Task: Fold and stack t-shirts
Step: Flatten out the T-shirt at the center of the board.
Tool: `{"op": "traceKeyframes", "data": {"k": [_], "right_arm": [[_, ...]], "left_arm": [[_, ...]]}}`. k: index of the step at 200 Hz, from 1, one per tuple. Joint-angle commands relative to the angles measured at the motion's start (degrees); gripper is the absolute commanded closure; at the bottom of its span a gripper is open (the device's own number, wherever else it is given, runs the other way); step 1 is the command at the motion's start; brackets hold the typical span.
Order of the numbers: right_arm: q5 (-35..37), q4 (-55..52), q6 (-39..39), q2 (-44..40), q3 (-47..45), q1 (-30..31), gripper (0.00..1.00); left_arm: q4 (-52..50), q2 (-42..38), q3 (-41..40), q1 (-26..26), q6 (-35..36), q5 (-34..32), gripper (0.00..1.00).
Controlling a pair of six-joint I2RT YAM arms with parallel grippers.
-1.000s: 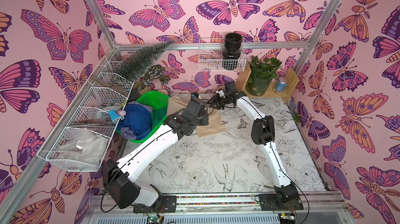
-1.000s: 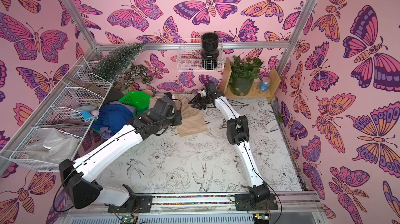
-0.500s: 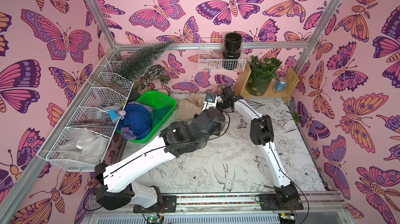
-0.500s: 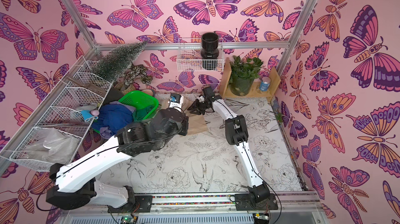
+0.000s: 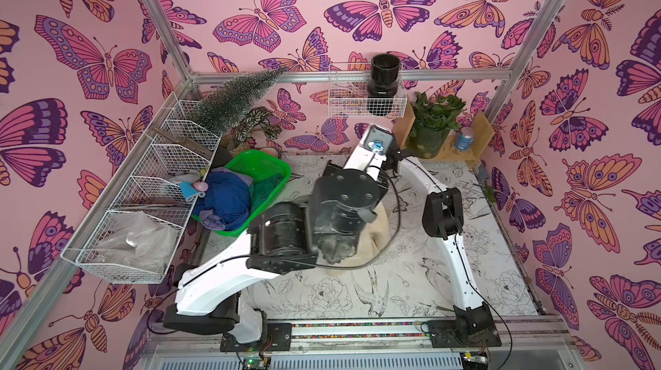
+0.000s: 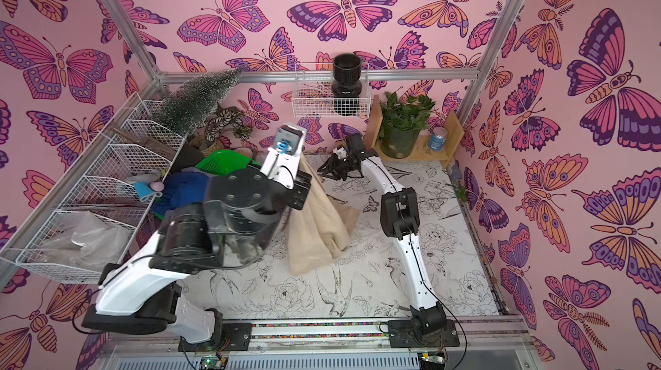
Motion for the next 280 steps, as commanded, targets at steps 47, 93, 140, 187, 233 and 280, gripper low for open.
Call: {"op": "traceKeyframes", "data": {"k": [47,93,140,187,233,280], "right_arm": [[17.3,-20.8,-11.4,-11.7,-0.8,-6.0,0.69],[17.8,-19.1,-7.3,-29.4,-27.3,-2.9,0.66],[18.2,-21.6,-12.0,-31.5,-40.7,2.7,0.68],[16.2,-23.3,-13.6,-25.3,-40.6,6.8,0.69],[13.1,-23.1,-13.3,-18.6,-37.9,7.0,0.73],[9.5,-19.3,-11.7,-17.7,-37.7,6.6,1.00]], "left_arm": [[6.2,-7.3,-8.3,8.9,-7.9,6.9,1.00],[6.2,-8.2,-11.6,13.5,-10.8,12.4,1.00],[5.8,-8.4,-12.7,16.9,-12.8,16.9,1.00],[5.4,-9.1,-13.7,17.8,-15.0,18.0,1.00],[5.4,-11.2,-16.1,17.8,-16.6,16.8,1.00],[5.3,-12.3,-17.0,18.0,-16.9,15.7,1.00]]}}
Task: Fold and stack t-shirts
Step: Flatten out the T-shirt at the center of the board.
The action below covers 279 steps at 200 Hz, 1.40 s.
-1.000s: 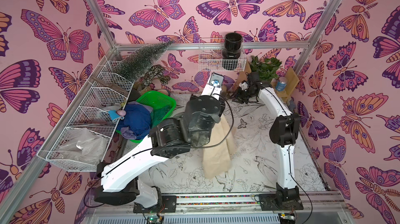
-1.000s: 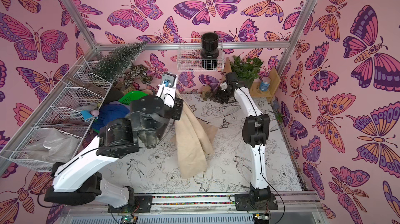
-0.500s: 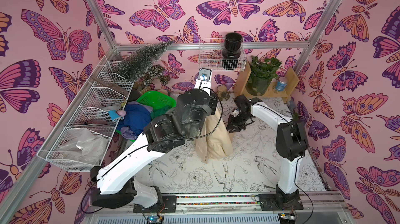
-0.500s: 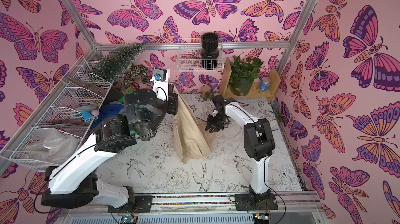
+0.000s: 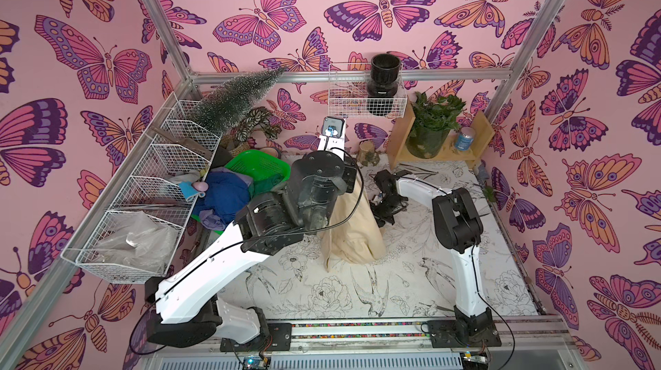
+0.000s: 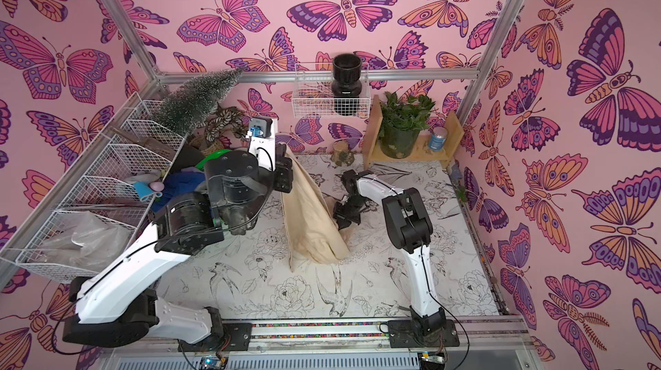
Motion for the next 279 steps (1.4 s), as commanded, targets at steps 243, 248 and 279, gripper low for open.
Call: {"op": "traceKeyframes", "data": {"k": [243,248,279], "right_arm": [[13.6,-15.8,-2.2,-46.4,-34.2,-21.1,1.00],[12.9,-16.3,-2.9,-46.6,-35.1,-21.0,1.00],[13.9,-20.0,-3.4,-44.4,-33.7,-21.1,0.70]], "left_arm": [[1.0,-3.5,-7.9,16.8,-10.3,13.4,1.00],[1.2,-3.3,-8.0,17.1,-10.4,14.2,1.00],[1.6,-2.0,-8.2,18.1,-11.1,16.6,1.00]]}}
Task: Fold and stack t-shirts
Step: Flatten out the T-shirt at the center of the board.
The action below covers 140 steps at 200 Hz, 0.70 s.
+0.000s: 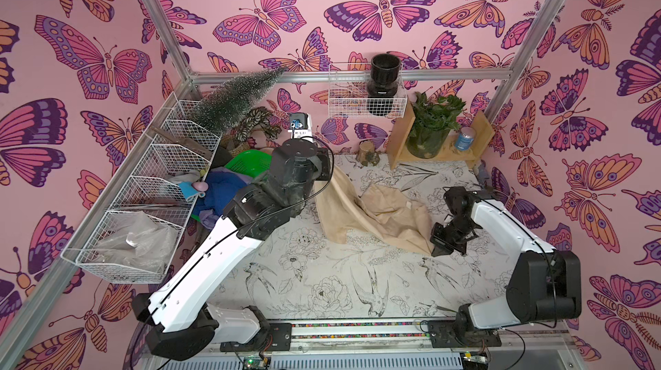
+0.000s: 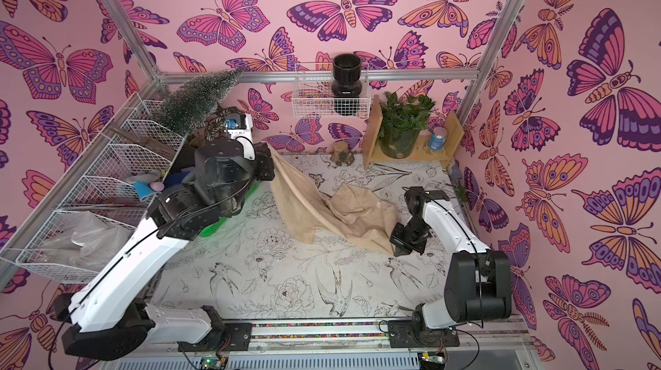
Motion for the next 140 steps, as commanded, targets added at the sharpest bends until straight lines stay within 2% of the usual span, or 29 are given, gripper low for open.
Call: {"op": "traceKeyframes", "data": {"k": [1,14,27,53,81,140], "right_arm": [[-2.5,-4.5,-1.6,0.4,2.6,0.2,0.69],[-2.2,-3.1,-0.1,0.7,5.3,0.2,0.59],[-0.5,-1.0,1.8,1.4,9.2,0.2,0.54],[0.9,6.3,4.9,4.9,14.0,0.4,0.58],[-2.4,9.2,4.9,15.6,19.4,1.2,0.65],[-7.2,14.6,9.1,28.6,27.2,5.7,0.66]], "left_arm": [[1.5,1.0,0.2,0.9,-0.9,2.8,1.00],[1.8,1.5,-0.1,1.0,-1.1,3.2,1.00],[2.0,1.7,-0.3,1.4,-1.5,4.0,1.00],[2.0,2.3,-0.4,2.1,-2.0,5.2,1.00],[2.0,2.5,-0.5,2.4,-2.3,6.0,1.00],[2.0,2.0,-1.4,2.6,-2.9,6.4,1.00]]}}
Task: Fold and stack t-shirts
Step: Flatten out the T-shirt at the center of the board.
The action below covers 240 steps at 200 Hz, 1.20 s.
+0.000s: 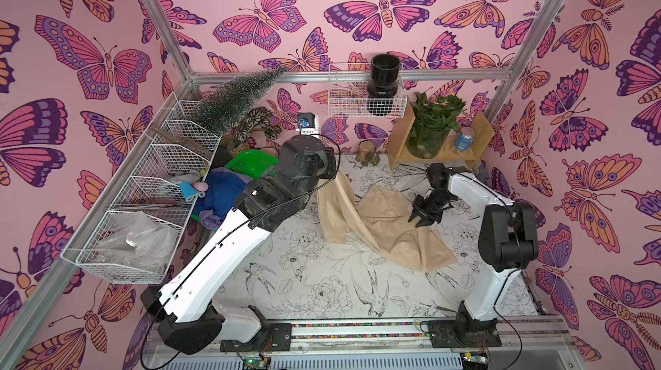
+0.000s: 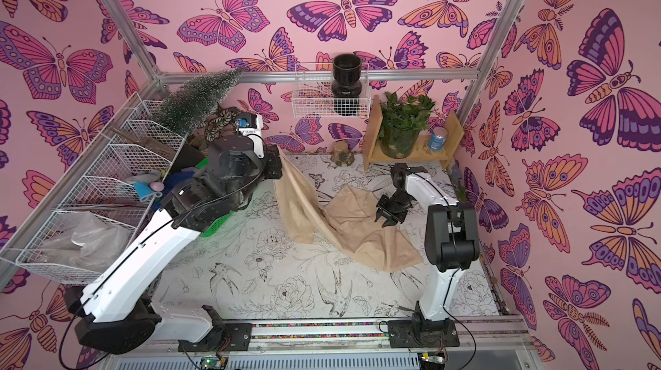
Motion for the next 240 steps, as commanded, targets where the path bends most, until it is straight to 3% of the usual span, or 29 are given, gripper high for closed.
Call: {"op": "traceKeyframes", "data": {"k": [1,48,240], "right_arm": [[-2.7,2.3,3.1,2.8,5.1,2.2,0.66],[-2.3,1.0,2.9,7.8,12.1,5.2,0.64],[2.5,-0.9,-1.3,9.5,7.1,5.3,0.63]], "left_arm": [[1.7,-0.3,-1.1,0.5,-0.8,0.5,1.00],[1.7,-0.9,-1.8,0.5,-0.9,0.7,1.00],[1.6,-2.7,-3.9,0.5,-0.8,-1.0,1.00]]}}
